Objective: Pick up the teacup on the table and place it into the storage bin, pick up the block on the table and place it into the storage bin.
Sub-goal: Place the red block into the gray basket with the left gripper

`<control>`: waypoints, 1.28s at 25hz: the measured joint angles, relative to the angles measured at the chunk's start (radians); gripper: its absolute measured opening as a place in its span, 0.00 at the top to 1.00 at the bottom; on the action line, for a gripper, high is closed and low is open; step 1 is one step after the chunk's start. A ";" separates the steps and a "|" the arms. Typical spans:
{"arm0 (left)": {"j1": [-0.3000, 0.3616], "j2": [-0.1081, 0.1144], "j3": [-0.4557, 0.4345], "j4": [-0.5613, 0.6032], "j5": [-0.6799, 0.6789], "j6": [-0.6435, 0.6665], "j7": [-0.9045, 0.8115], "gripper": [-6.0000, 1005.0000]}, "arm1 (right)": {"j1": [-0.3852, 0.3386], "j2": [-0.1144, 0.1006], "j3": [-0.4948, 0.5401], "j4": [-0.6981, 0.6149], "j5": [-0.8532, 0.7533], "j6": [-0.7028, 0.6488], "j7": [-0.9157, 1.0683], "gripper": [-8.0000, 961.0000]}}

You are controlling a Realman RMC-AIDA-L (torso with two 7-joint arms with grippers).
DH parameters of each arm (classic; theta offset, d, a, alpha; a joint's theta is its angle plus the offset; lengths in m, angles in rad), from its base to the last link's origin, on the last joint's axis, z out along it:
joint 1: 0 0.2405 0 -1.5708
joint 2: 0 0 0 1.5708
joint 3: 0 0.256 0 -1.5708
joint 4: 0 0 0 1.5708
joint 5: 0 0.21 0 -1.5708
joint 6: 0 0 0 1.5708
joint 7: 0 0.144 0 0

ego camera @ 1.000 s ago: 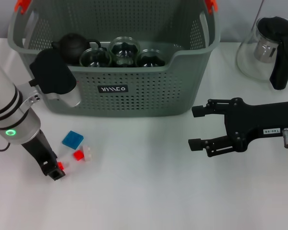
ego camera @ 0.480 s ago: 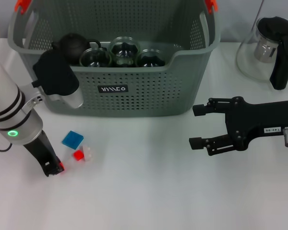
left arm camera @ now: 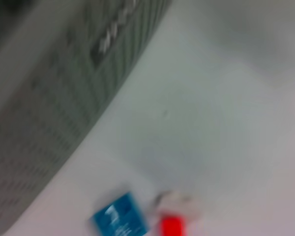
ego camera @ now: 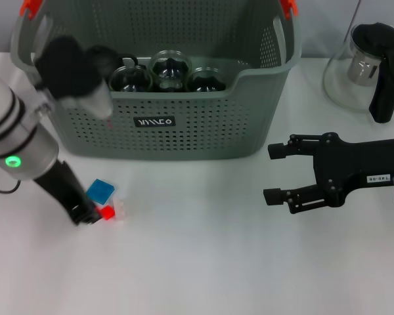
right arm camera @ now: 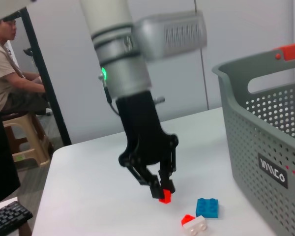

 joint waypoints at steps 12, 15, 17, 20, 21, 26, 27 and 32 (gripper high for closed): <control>-0.140 0.001 -0.332 0.109 -0.469 0.057 -0.051 0.81 | -0.025 -0.023 -0.005 -0.001 -0.007 -0.046 -0.003 0.02; -0.193 0.026 -0.354 0.086 -0.482 -0.036 -0.052 0.80 | -0.027 -0.025 -0.007 0.004 -0.008 -0.049 -0.001 0.02; -0.223 0.054 -0.349 0.036 -0.474 -0.136 -0.051 0.79 | -0.029 -0.026 -0.008 0.005 -0.008 -0.050 0.001 0.02; -0.260 0.098 -0.347 -0.081 -0.464 -0.287 -0.048 0.78 | -0.031 -0.026 -0.009 0.007 -0.008 -0.050 0.001 0.02; -0.267 0.108 -0.346 -0.111 -0.462 -0.321 -0.047 0.78 | -0.032 -0.026 -0.009 0.007 -0.008 -0.050 0.001 0.02; -0.287 0.152 -0.304 -0.259 -0.446 -0.477 -0.043 0.76 | -0.032 -0.024 -0.004 0.008 -0.008 -0.050 0.004 0.02; -0.286 0.153 -0.297 -0.266 -0.441 -0.493 -0.042 0.76 | -0.032 -0.024 -0.003 0.008 -0.008 -0.050 0.004 0.02; -0.273 0.138 -0.284 -0.252 -0.392 -0.555 -0.037 0.74 | -0.032 -0.024 -0.002 0.008 -0.008 -0.048 0.004 0.02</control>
